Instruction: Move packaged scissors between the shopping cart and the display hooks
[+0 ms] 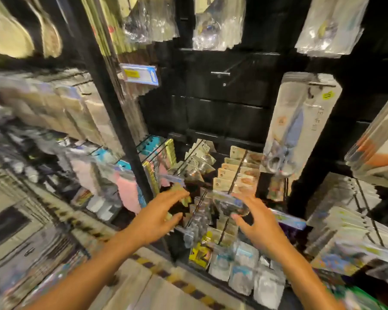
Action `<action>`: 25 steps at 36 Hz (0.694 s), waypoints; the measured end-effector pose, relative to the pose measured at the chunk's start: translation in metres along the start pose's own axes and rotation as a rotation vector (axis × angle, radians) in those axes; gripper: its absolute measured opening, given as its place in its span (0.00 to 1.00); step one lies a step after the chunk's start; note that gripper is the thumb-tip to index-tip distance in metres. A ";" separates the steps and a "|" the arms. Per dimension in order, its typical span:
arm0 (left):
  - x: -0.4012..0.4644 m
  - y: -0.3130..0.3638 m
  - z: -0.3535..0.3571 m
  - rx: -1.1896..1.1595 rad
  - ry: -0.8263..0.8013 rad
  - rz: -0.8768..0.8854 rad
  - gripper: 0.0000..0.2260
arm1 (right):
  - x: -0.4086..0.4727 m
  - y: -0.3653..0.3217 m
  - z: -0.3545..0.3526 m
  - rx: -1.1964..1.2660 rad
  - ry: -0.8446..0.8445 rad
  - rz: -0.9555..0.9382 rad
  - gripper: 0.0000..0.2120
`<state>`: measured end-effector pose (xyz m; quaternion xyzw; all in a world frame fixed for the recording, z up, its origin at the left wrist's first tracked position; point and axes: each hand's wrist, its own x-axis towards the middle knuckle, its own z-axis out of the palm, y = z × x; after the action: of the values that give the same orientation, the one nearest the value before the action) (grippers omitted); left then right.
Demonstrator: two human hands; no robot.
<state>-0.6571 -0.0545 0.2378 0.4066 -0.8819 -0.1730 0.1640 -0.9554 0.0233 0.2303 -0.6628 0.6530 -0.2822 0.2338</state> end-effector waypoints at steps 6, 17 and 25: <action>-0.099 -0.053 -0.008 0.016 0.094 -0.154 0.23 | 0.008 -0.051 0.080 -0.031 -0.284 -0.112 0.21; -0.306 -0.148 -0.017 -0.085 0.220 -0.502 0.22 | 0.023 -0.178 0.236 -0.185 -0.649 -0.330 0.23; -0.449 -0.195 -0.026 -0.111 0.253 -0.860 0.27 | 0.025 -0.251 0.360 -0.217 -0.836 -0.474 0.24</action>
<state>-0.2408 0.1693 0.1089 0.7448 -0.5951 -0.2214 0.2052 -0.5270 -0.0129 0.1396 -0.8703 0.3600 0.0319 0.3347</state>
